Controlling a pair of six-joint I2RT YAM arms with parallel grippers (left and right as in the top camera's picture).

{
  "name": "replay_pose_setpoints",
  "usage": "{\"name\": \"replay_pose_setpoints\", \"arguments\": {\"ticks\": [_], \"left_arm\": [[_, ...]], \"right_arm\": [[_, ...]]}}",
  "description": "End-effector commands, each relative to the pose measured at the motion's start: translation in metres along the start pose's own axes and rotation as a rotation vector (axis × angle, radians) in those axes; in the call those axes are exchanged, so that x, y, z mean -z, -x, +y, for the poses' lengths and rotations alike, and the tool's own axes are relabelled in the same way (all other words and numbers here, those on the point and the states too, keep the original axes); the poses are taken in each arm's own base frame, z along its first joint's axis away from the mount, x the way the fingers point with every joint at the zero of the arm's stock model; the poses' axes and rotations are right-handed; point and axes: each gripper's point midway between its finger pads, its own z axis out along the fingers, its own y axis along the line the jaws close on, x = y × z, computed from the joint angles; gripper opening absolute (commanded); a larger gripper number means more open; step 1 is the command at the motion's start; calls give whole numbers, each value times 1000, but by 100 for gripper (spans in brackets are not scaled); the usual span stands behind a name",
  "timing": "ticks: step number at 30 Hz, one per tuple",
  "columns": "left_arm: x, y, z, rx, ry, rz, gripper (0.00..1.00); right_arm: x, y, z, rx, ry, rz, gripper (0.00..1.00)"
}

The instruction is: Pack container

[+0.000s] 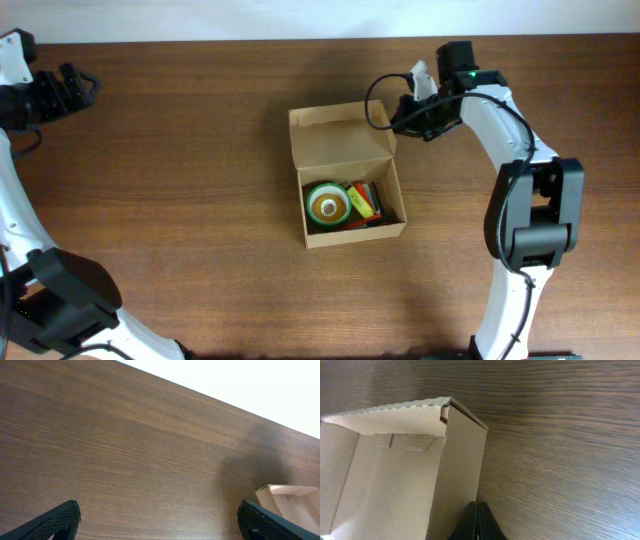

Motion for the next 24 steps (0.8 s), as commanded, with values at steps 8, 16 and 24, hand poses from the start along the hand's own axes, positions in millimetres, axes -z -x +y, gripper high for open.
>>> {"name": "replay_pose_setpoints", "arguments": {"ticks": [8, 16, 24], "left_arm": [[-87, -52, -70, -33, -152, 253, 39], [-184, -124, -159, -23, -368, 482, 2], [-226, -174, -207, 41, -513, 616, 2]], "right_arm": [[31, 22, -38, -85, -14, -71, 4], [37, 7, -51, -102, -29, -21, 4], [33, 1, -53, -107, -29, 4, 4]]}}
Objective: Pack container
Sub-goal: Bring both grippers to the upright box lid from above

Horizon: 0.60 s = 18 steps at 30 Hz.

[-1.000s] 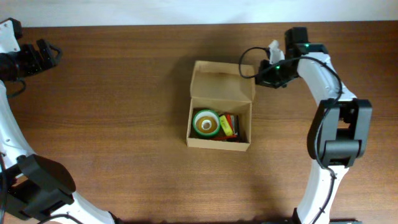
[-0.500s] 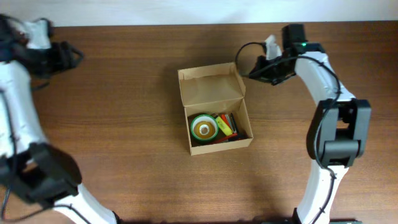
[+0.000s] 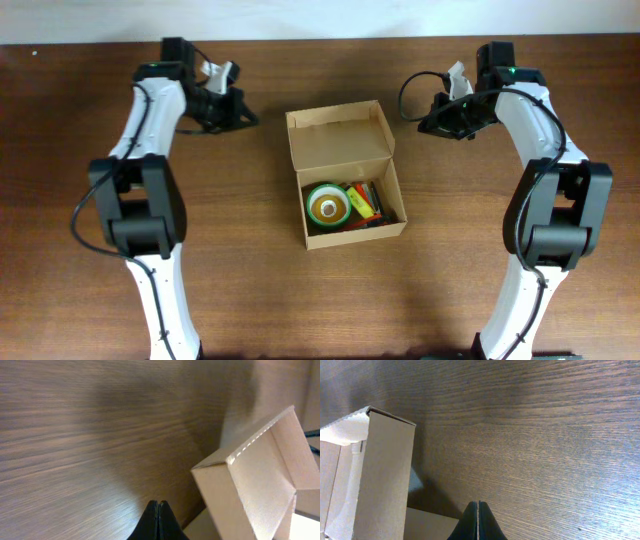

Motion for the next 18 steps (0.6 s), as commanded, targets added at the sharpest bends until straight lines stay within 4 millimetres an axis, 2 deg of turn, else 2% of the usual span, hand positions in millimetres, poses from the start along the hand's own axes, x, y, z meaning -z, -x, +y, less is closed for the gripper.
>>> {"name": "replay_pose_setpoints", "arguments": {"ticks": [1, 7, 12, 18], "left_arm": [[-18, -7, -9, 70, -104, 39, 2], [-47, -25, -5, 142, -117, 122, 2], [-63, -37, -5, 164, -114, 173, 2], [-71, -39, -18, 156, -142, 186, 2]], "right_arm": [[-6, 0, 1, 14, 6, 14, 4], [-12, -4, -2, 2, 8, 35, 4], [-18, -7, -2, 1, 12, 51, 4], [-32, -14, 15, 35, 34, 82, 4]]}}
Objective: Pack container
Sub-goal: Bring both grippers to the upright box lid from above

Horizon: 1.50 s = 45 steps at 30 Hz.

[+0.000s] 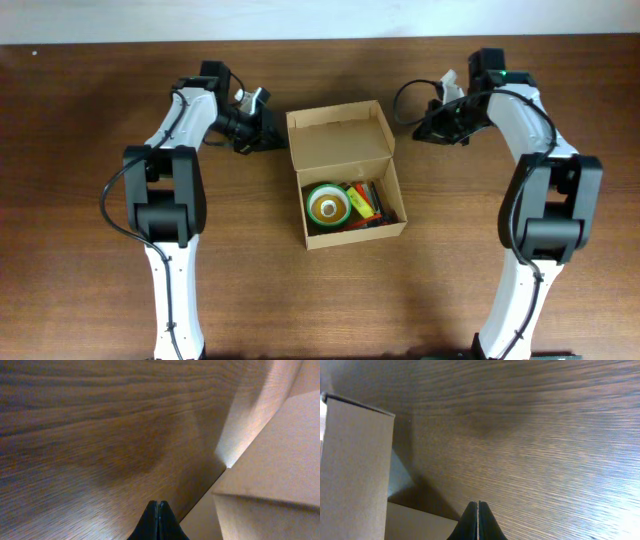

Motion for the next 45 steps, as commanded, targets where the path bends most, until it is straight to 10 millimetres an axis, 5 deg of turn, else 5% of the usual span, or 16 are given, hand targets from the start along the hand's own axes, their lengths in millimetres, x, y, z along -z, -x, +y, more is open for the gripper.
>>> {"name": "replay_pose_setpoints", "arguments": {"ticks": [1, 11, 22, 35, 45], "left_arm": [[-7, -1, -15, -4, -82, 12, 2], [4, 17, -40, -66, -155, -40, 2], [45, 44, -85, -185, -155, -128, 2], [46, 6, -129, -270, -90, -20, 2], [41, -19, -155, -321, 11, 32, 1]], "right_arm": [[-11, -2, 23, 68, 53, 18, 4], [-14, 2, 56, 135, 161, 6, 4], [18, 22, 91, 210, 240, -49, 4], [59, 19, 106, 349, 55, -35, 4], [66, -1, 131, 424, -38, 6, 4]]}}
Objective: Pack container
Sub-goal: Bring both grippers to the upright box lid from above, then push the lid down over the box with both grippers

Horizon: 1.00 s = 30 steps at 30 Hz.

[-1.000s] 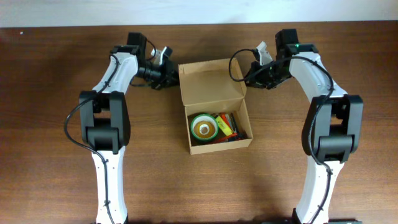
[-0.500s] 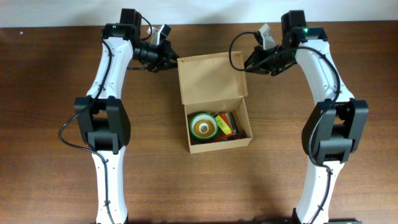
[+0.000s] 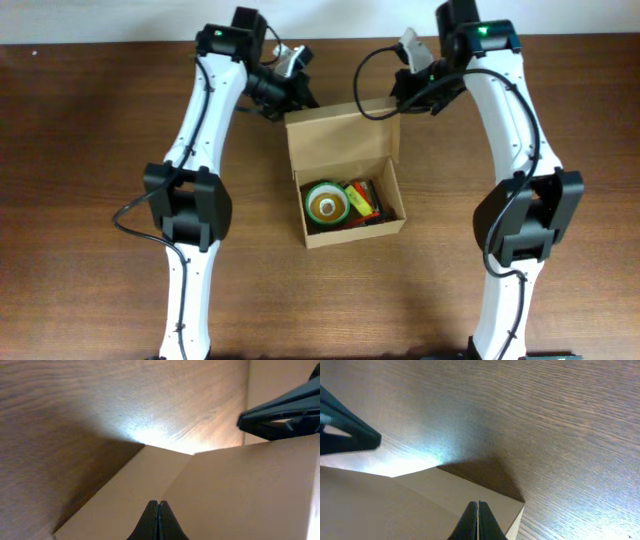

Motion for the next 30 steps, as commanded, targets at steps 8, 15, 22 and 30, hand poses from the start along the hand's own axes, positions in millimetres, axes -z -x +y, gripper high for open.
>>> {"name": "replay_pose_setpoints", "arguments": {"ticks": [8, 15, 22, 30], "left_arm": [[28, -15, -14, -60, 122, 4, 2], [43, -33, -33, -97, 157, 25, 2], [42, -49, -60, -136, 159, 50, 2], [39, -64, -90, -181, 237, 45, 2]], "right_arm": [[29, -3, 31, 114, -121, -26, 4], [54, -4, 49, 165, -179, -72, 4], [71, -10, 62, 191, -215, -92, 4], [83, -20, 66, 187, -236, -87, 4]]}}
